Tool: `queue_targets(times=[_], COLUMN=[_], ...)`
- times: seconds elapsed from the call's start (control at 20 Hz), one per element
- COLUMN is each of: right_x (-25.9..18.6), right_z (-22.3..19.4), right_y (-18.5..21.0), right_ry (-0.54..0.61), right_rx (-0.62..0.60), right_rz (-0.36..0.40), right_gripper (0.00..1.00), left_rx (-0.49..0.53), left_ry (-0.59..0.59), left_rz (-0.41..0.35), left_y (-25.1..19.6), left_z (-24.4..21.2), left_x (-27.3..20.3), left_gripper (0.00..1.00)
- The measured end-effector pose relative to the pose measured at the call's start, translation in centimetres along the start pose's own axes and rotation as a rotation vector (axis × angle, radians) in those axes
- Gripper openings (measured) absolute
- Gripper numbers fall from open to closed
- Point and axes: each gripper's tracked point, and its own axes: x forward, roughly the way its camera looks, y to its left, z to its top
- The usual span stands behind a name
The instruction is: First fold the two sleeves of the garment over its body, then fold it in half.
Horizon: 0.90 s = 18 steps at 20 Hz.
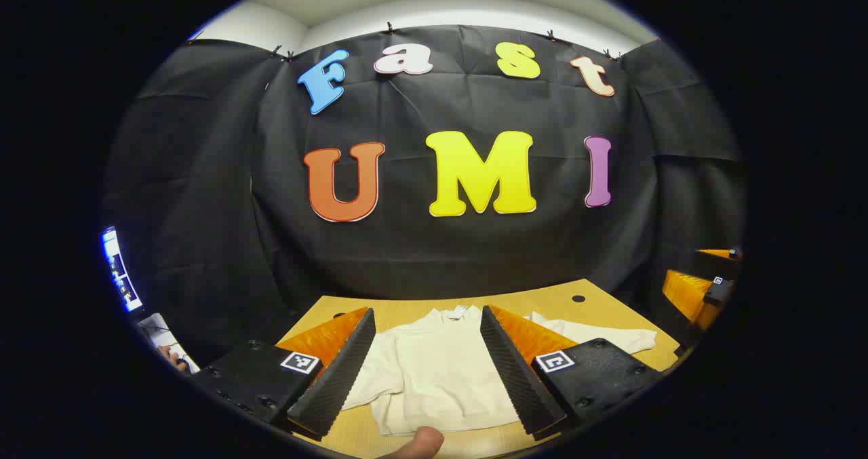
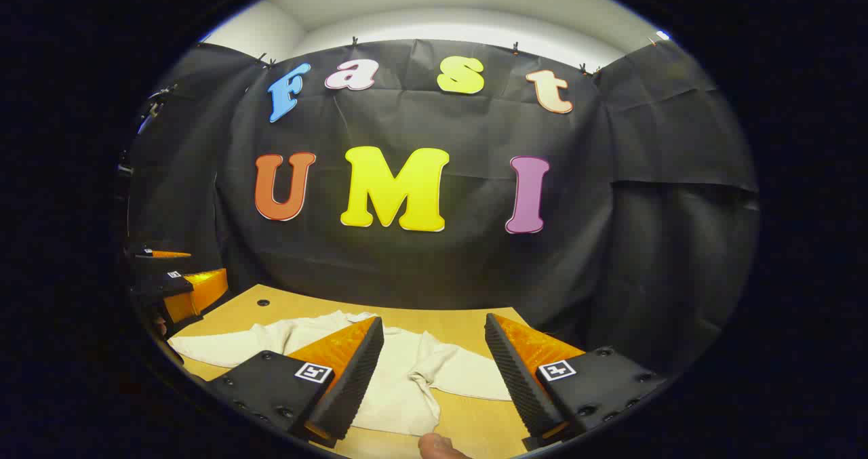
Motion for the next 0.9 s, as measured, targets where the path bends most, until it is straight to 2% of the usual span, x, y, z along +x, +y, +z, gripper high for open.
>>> queue_targets(times=[0.4, 0.9], right_x=[3.6, 6.4], right_z=[4.5, 6.4], right_y=[1.4, 2.5], right_ry=[-0.078, -0.109], right_rx=[-0.010, -0.053], right_rz=[0.048, 0.092], right_gripper=[0.93, 0.92], left_rx=[0.005, -0.005], left_ry=[-0.018, -0.039], left_rz=[0.056, 0.041], left_y=[0.9, -0.5], left_z=[1.0, 2.6], left_x=[1.7, 4.6], left_gripper=[1.00, 1.00])
